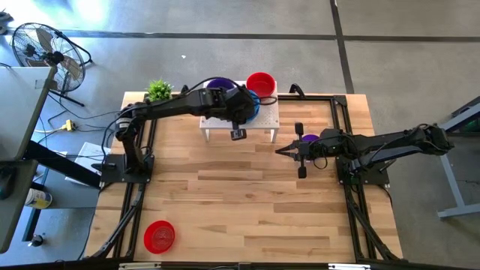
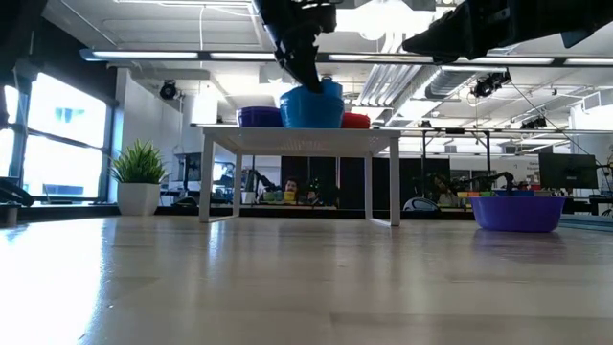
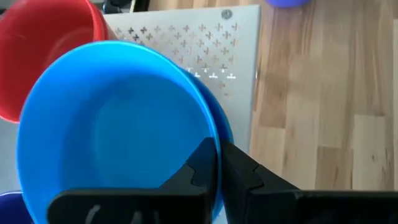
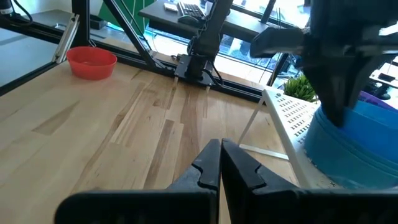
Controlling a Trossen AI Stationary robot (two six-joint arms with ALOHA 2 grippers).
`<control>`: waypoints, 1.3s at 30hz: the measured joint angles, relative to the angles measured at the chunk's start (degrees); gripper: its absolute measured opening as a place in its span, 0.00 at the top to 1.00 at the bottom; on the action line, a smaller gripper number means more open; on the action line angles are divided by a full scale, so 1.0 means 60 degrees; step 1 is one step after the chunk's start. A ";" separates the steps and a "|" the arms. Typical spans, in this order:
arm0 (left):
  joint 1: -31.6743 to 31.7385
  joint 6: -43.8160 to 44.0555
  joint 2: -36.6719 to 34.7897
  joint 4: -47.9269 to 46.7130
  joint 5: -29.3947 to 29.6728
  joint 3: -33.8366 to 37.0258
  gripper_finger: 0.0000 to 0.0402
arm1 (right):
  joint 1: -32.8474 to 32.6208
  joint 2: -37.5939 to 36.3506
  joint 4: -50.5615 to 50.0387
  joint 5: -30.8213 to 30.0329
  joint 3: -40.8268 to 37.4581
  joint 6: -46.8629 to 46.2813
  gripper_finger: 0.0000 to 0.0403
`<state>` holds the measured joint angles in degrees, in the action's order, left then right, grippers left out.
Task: Pick & Place Mini bowls
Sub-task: Stack the blue bowl on the blue bowl on the shelf
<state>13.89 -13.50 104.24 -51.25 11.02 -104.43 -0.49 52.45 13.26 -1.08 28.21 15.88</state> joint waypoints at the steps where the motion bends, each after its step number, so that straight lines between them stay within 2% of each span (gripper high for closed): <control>1: 0.0000 -0.0026 0.0010 0.0020 -0.0003 0.0009 0.98 | 0.0000 0.0000 -0.0002 0.0000 0.0000 0.0007 1.00; 15: -0.0004 -0.0187 0.0009 0.0003 0.0052 0.0005 0.74 | 0.0003 0.0000 -0.0018 -0.0001 0.0000 0.0044 1.00; 25: -0.0004 -0.0451 -0.0219 -0.0088 0.0099 0.0004 0.72 | 0.0004 0.0000 -0.0016 -0.0001 0.0000 0.0044 1.00; 31: -0.0004 -0.0433 -0.0317 0.0039 0.0579 0.0009 0.72 | 0.0004 0.0000 -0.0018 -0.0001 0.0000 0.0044 1.00; 39: -0.0004 -0.0424 -0.0514 0.0011 0.0458 -0.0014 0.72 | 0.0004 0.0000 -0.0018 0.0003 0.0000 0.0044 1.00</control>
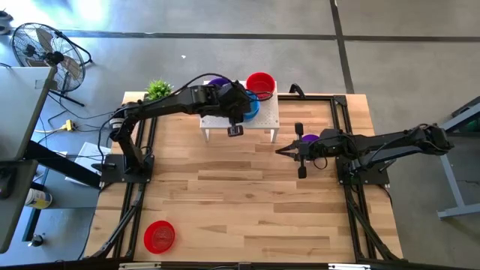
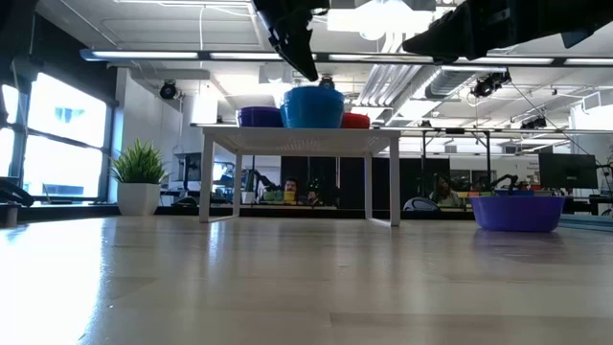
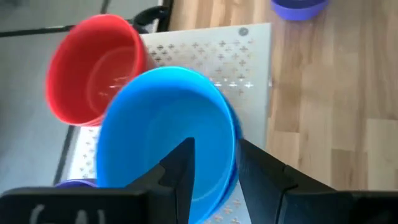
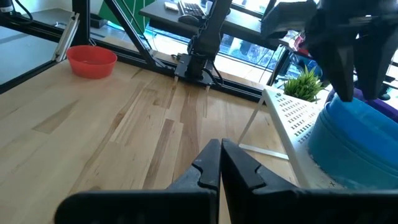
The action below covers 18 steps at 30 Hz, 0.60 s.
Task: Pick & Place Mini bowls
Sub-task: Stack the blue bowl on the blue bowl on the shelf, then stack the purple bowl on the purple bowl on the shelf
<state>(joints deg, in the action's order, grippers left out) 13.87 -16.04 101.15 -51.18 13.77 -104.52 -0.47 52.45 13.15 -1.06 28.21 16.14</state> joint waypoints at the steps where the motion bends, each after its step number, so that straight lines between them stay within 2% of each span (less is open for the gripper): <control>1: 0.0000 0.0011 0.0002 -0.0037 -0.0125 -0.0001 0.72 | 0.0000 0.0000 -0.0001 0.0000 0.0000 0.0033 1.00; 7: 0.0000 0.0217 0.0035 -0.0109 -0.0196 0.0020 0.64 | 0.0000 0.0000 -0.0001 0.0000 0.0000 0.0073 1.00; 12: 0.0000 0.0135 -0.0098 -0.0707 0.0124 -0.0033 0.58 | 0.0000 0.0000 -0.0001 0.0000 0.0000 0.0073 1.00; 15: -0.0080 0.0279 -0.0100 -0.1634 0.0183 -0.0226 0.61 | -0.0004 0.0000 -0.0010 0.0000 0.0000 0.0059 1.00; 18: -0.0293 0.0402 -0.0248 -0.2003 0.0257 -0.0125 0.72 | -0.0004 0.0000 -0.0182 0.0000 0.0000 -0.0195 1.00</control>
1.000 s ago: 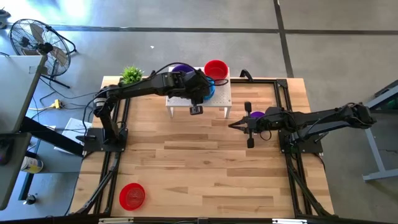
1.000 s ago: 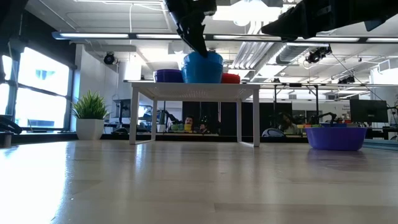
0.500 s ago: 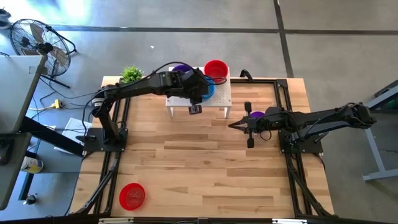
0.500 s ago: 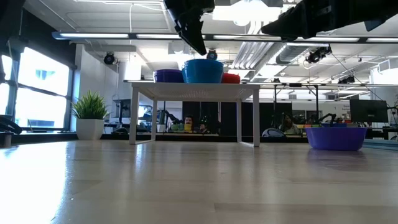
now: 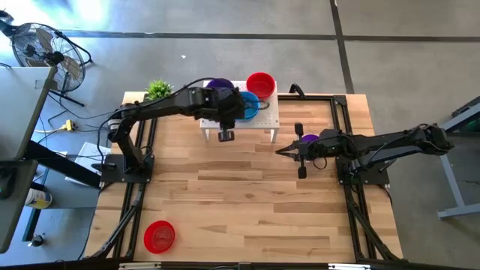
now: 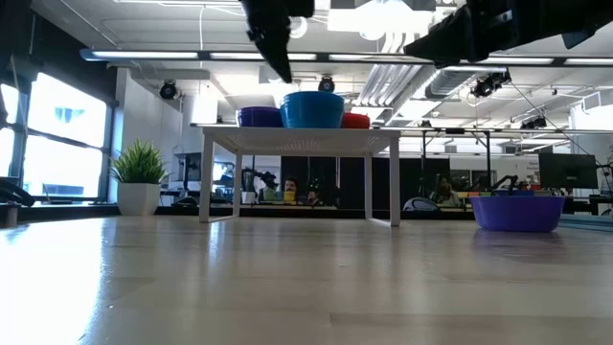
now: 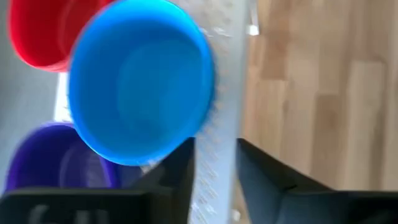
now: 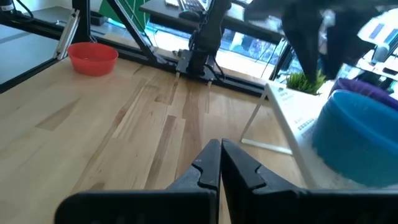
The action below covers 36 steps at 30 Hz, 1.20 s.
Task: Pick & Place Mini bowls
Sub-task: Stack the purple bowl on the purple bowl on the shelf
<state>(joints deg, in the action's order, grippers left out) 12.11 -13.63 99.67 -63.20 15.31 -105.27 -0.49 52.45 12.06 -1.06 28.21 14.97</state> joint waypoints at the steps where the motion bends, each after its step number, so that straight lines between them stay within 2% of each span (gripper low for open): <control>1: -0.0100 0.0028 -0.0172 -0.0013 -0.0062 0.0193 0.77 | 0.0000 0.0000 -0.0083 -0.0002 0.0000 -0.0070 1.00; 4: -0.0313 0.0033 -0.0846 0.0940 -0.0583 0.1160 0.93 | -0.0007 0.0000 -0.0274 -0.0177 0.0000 -0.0183 0.99; 6: -0.0416 0.0023 -0.1327 0.1837 -0.1002 0.2121 0.98 | -0.0051 0.0000 -0.0282 -0.0648 0.0000 -0.0362 0.99; 10: -0.0476 0.0054 -0.2520 0.4191 -0.1220 0.4592 0.95 | -0.0218 0.0000 -0.0328 -0.2391 0.0000 -0.0892 0.98; 14: -0.0461 0.0135 -0.3842 0.6623 -0.1335 0.7185 0.96 | -0.0321 -0.0004 -0.0707 -0.4443 0.0000 -0.1710 0.94; 17: -0.0461 0.0377 -0.4752 0.8398 -0.1866 0.8924 0.99 | -0.0255 -0.0004 -0.1847 -0.5628 0.0087 -0.2828 0.88; 19: -0.0462 0.0579 -0.5348 0.9553 -0.2311 0.9938 1.00 | -0.0040 -0.0004 -0.3188 -0.5965 0.0389 -0.3698 0.84; 24: -0.0465 0.1055 -0.6390 1.1941 -0.3108 1.1919 0.99 | 0.1099 -0.0005 -0.7125 -0.5740 0.1398 -0.5574 0.74; 28: -0.0465 0.1097 -0.6595 1.3493 -0.3412 1.2842 0.99 | 0.2513 -0.0007 -0.9588 -0.4844 0.1846 -0.6492 0.67; 33: -0.0465 0.1094 -0.6576 1.4433 -0.3420 1.3325 0.99 | 0.4567 0.0012 -1.0616 -0.3057 0.1388 -0.6616 0.61; 36: -0.0465 0.1104 -0.6494 1.4358 -0.3427 1.3328 0.99 | 0.5728 0.0036 -1.0327 -0.2342 0.1232 -0.6299 0.59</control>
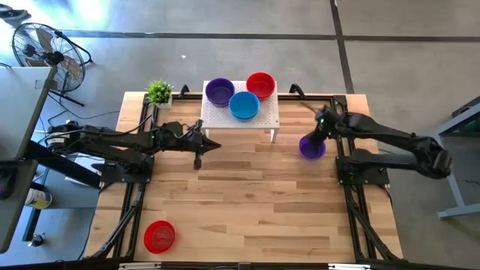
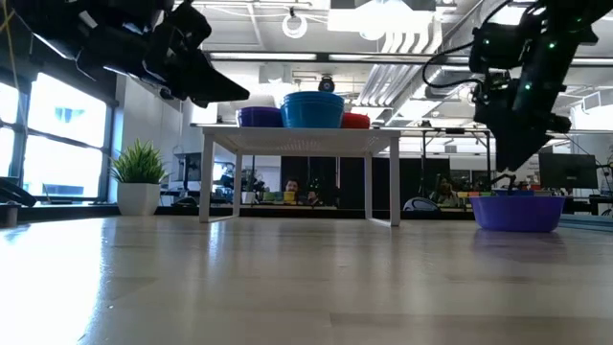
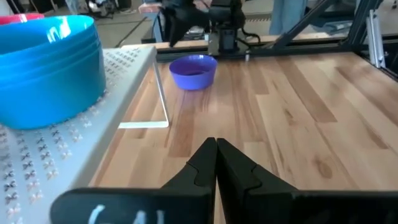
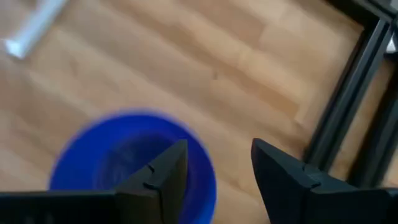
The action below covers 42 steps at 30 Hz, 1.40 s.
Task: Pick & Place Mini bowls
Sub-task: Stack the purple bowl on the purple bowl on the shelf
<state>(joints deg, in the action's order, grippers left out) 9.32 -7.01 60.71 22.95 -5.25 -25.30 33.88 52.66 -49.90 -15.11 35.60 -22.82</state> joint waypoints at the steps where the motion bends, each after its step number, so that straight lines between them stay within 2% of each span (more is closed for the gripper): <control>1: 0.0000 0.0038 0.0000 -0.0008 -0.0050 0.0008 0.99 | 0.0327 0.0000 0.0143 0.0236 0.0024 0.0147 0.58; 7: 0.0000 0.0062 -0.0003 -0.0043 -0.0107 0.0008 0.99 | 0.1728 0.0615 0.0407 0.1703 0.0021 0.0978 0.58; 12: 0.0000 0.0138 0.0000 -0.0200 -0.0099 0.0008 0.99 | 0.1852 0.1872 0.0566 0.2766 0.0021 0.1479 0.61; 21: 0.0000 0.0142 0.0000 -0.0308 -0.0064 0.0008 0.99 | 0.1860 0.3484 0.0592 0.2907 0.0021 0.1615 0.67; 25: 0.0000 0.0145 0.0004 -0.0366 -0.0037 0.0008 0.99 | 0.1859 0.3574 0.0660 0.3338 0.0021 0.1795 0.76; 29: 0.0000 0.0146 0.0004 -0.0362 -0.0037 0.0008 0.99 | 0.1852 0.3509 0.0753 0.3822 0.0021 0.1976 0.94; 31: 0.0000 0.0146 0.0004 -0.0382 -0.0034 0.0008 0.99 | 0.1840 0.3482 0.0767 0.3977 0.0021 0.2032 0.98; 36: 0.0000 0.0142 0.0008 -0.0565 -0.0026 0.0004 0.99 | 0.1074 0.3275 0.0750 0.4719 0.0014 0.2111 0.99; 42: 0.0000 0.0106 0.0008 -0.0612 0.0297 0.0004 0.99 | -0.1310 0.2104 0.0815 0.4742 0.0014 0.0726 0.99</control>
<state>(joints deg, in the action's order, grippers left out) 9.32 -6.37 60.75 19.27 -3.47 -25.28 26.02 65.29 -45.01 13.34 35.68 -18.47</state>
